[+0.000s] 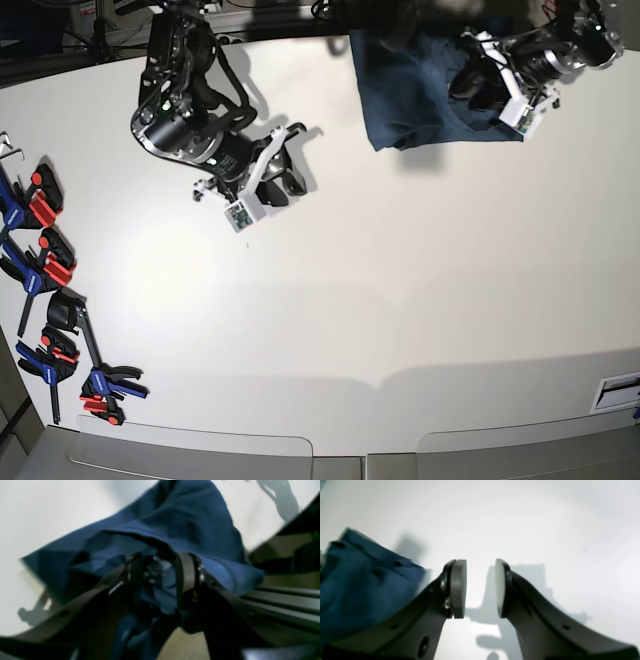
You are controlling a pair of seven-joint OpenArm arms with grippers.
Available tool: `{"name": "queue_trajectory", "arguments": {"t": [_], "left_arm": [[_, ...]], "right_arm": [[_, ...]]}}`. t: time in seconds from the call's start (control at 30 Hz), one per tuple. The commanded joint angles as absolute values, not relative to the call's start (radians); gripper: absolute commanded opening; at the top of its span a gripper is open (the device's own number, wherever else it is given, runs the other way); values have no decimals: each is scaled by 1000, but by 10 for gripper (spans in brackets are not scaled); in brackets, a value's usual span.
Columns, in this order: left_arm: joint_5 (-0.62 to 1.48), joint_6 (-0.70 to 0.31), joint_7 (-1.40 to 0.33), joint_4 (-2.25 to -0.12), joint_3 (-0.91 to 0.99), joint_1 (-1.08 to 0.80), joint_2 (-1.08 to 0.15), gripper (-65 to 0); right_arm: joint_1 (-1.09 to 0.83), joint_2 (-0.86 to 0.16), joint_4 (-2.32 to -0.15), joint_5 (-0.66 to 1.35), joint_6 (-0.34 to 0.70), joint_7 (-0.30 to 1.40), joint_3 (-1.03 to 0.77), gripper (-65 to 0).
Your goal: Fold the T-shirt properly
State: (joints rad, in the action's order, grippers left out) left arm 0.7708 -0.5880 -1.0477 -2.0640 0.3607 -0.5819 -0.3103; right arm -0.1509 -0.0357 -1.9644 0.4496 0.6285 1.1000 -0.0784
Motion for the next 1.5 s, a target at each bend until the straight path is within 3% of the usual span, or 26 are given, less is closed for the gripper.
{"name": "queue_trajectory", "arguments": {"t": [0.0, 0.13, 0.33, 0.47, 0.53, 1.3, 1.47], "left_arm": [[791, -595, -1032, -2083, 391, -594, -319, -443], [812, -596, -1044, -2083, 505, -639, -319, -443], [1093, -635, -1219, -2083, 574, -732, -319, -433], [1134, -641, -1242, -2083, 574, -765, -319, -299], [1135, -641, -1242, -2081, 573, -768, -319, -274], [1127, -671, -1172, -1891, 345, -759, -316, -277], [1127, -671, -1128, -1891, 345, -759, -316, -383]], "right_arm": [[-142, -39, -1981, 476, 628, 1083, -78, -475], [-147, -39, -1981, 482, 627, 1084, -78, -475], [-147, -39, -1981, 483, 627, 1082, -78, -475], [-147, -39, -1981, 483, 627, 1082, -78, -475], [-147, -39, -1981, 487, 627, 1082, -78, -475], [-147, -39, -1981, 532, 628, 1084, -78, -475], [-147, -39, -1981, 532, 628, 1084, -78, -475]]}}
